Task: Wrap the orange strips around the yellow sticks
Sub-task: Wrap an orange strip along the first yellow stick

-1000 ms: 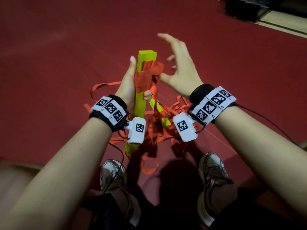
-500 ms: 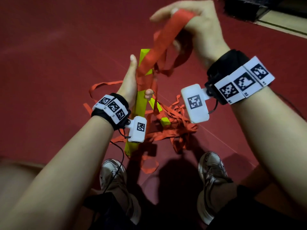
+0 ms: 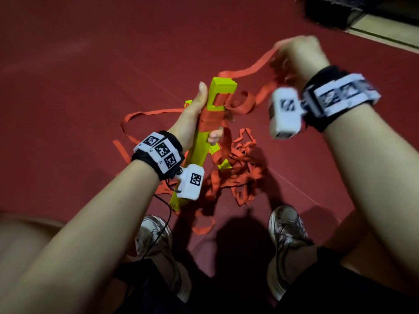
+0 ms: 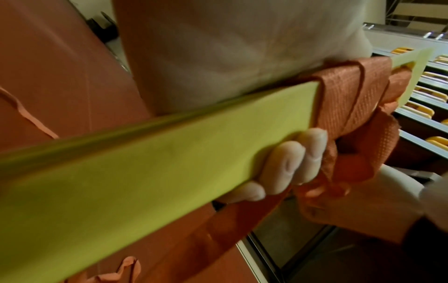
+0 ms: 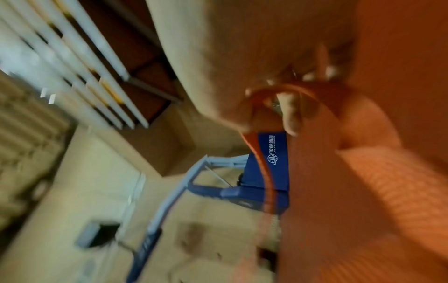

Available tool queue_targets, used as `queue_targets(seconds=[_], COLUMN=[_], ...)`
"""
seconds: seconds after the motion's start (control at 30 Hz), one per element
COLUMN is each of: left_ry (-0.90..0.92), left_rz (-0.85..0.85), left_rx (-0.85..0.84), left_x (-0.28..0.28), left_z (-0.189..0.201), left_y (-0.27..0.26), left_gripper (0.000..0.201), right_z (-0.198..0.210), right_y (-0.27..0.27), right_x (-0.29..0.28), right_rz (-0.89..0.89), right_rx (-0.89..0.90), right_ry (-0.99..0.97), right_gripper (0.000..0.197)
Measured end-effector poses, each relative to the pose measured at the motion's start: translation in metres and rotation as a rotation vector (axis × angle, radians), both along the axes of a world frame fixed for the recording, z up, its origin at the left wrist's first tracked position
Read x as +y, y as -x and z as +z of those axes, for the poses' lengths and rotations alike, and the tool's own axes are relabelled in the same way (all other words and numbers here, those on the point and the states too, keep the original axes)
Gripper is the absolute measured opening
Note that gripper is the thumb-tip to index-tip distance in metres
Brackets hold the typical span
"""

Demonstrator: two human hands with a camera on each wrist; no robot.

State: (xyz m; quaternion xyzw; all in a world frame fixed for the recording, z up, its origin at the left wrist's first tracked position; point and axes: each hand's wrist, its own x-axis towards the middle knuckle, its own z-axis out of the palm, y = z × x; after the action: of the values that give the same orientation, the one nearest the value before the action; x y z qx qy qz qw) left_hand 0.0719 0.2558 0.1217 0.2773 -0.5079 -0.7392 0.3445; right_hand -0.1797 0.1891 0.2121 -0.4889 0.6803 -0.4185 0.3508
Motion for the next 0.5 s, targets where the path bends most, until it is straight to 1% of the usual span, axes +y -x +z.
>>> queue_targets(seconds=[0.03,0.1,0.13,0.17,0.23,0.27,0.3,0.37,0.4,0.43,0.5], left_ry=[-0.001,-0.012,-0.012,-0.004,0.015,0.023,0.026,0.038,0.044,0.051,0.077], left_rz=[0.000,0.025,0.049,0.084,0.144,0.157,0.170,0.225,0.263,0.302,0.368], left_rx=[0.009,0.001,0.005,0.016,0.011,-0.004,-0.010,-0.046,-0.076,-0.107,-0.156], left_x=[-0.002,-0.006,-0.007,-0.010,-0.013,-0.014,-0.017,-0.020,-0.022,-0.023,-0.027], left_z=[-0.001,-0.007,-0.009,-0.013,-0.016,-0.017,-0.019,-0.022,-0.023,-0.023,-0.024], left_y=[0.000,0.000,0.002,0.003,0.005,0.005,0.005,0.004,0.003,0.003,0.003], left_gripper=[0.079,0.078,0.078,0.076,0.070,0.069,0.070,0.080,0.084,0.086,0.080], right_z=[-0.016,-0.042,-0.050,-0.051,-0.057,-0.061,-0.063,-0.062,-0.063,-0.064,-0.068], right_y=[-0.032,-0.062,-0.070,-0.076,-0.088,-0.094,-0.095,-0.093,-0.092,-0.093,-0.099], right_x=[0.017,0.030,0.033,0.038,0.045,0.050,0.049,0.047,0.045,0.045,0.049], right_rz=[0.098,0.331,0.460,0.547,0.627,0.623,0.593,0.505,0.485,0.461,0.396], right_rx=[0.073,0.138,0.140,0.110,0.032,-0.021,-0.100,-0.253,-0.271,-0.245,-0.124], right_ry=[-0.023,0.013,0.034,0.033,0.061,0.094,0.120,0.197,0.238,0.286,0.379], right_gripper=[0.023,0.049,0.055,0.054,0.045,0.045,0.052,0.069,0.072,0.071,0.062])
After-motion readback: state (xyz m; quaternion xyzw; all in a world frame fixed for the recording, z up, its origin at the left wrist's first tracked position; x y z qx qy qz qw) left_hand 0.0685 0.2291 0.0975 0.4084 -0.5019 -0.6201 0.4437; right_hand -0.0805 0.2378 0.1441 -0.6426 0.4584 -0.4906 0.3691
